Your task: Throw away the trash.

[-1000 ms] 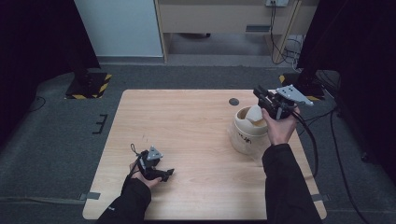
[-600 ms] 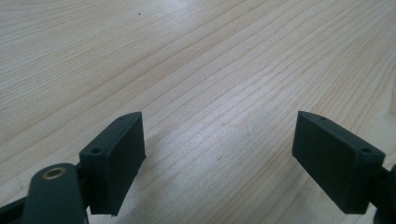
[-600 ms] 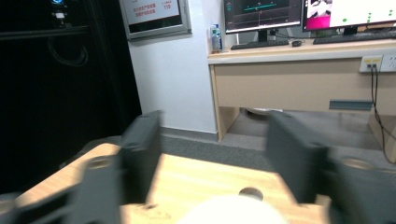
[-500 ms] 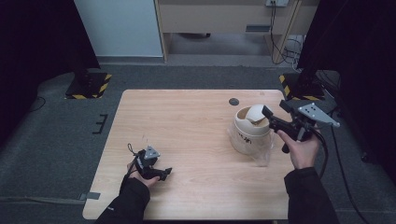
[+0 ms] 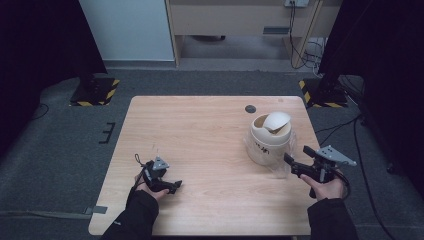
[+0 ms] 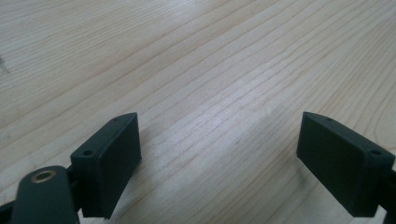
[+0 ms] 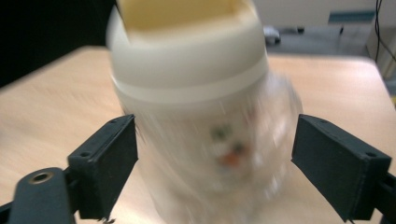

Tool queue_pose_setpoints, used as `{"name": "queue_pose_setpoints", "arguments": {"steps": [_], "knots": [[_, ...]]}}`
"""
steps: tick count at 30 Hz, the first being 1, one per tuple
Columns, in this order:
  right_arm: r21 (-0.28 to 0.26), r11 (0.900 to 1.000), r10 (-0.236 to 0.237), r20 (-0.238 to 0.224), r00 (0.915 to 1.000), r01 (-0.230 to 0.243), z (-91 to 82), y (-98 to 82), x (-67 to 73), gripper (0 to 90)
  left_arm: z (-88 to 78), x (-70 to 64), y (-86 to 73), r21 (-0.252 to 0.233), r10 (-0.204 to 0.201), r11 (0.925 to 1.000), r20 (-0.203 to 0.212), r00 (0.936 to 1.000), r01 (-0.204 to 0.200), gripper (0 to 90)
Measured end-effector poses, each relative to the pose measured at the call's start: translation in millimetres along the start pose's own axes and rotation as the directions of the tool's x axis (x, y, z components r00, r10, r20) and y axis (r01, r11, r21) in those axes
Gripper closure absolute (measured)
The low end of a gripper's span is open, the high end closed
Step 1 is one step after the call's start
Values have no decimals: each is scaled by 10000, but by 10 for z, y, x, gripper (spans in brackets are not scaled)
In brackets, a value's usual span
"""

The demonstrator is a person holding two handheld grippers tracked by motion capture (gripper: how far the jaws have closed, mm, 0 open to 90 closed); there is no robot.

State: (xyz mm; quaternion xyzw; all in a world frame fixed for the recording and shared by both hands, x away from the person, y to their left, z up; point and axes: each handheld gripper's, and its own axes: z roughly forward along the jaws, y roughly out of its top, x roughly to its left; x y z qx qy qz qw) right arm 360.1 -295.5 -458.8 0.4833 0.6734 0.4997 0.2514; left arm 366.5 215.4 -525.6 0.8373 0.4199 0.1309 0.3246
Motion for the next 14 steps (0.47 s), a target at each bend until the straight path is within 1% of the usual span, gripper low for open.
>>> {"name": "queue_pose_setpoints", "arguments": {"steps": [2,3,4,5,6,7,8,9,10,11,12,14], "knots": [[476,9987,-209,167,9996,201,38,-110,-77,144,-1,38,-15,-92,-12,10000,-74,10000,11,121],[476,9987,-209,167,9996,201,38,-110,-77,144,-1,38,-15,-92,-12,10000,-74,10000,11,118],[712,9972,-267,286,9992,246,54,-170,-116,144,-3,51,-20,-111,-74,9999,-121,9999,72,118],[1254,9920,-197,358,9992,150,77,-294,-188,144,-3,67,-26,-141,-94,9999,-154,9998,92,104],[1254,9920,-197,358,9992,150,77,-294,-188,144,-5,82,-32,-154,-98,9998,-181,9998,95,104],[1563,9876,-208,357,9991,150,83,-347,-224,140,-7,92,-36,-164,-115,9998,-232,9997,112,101],[2160,9761,-329,331,9989,250,87,-423,-285,131,-8,109,-47,-167,-87,9998,-293,9995,82,90],[2345,9714,-469,333,9983,378,85,-449,-312,126,-8,109,-47,-167,-87,9998,-293,9995,82,86],[2345,9714,-469,333,9983,378,85,-449,-312,126,-8,112,-52,-182,-93,9998,-340,9994,87,86],[2653,9621,-778,437,9960,635,80,-485,-363,125,-3,117,-59,-222,-63,9997,-359,9993,56,65],[2653,9621,-778,437,9960,635,80,-485,-363,125,2,118,-62,-244,-58,9997,-368,9993,49,65],[2775,9584,-849,548,9949,665,78,-501,-393,118,16,117,-71,-277,66,9996,-450,9990,-79,49]]}}
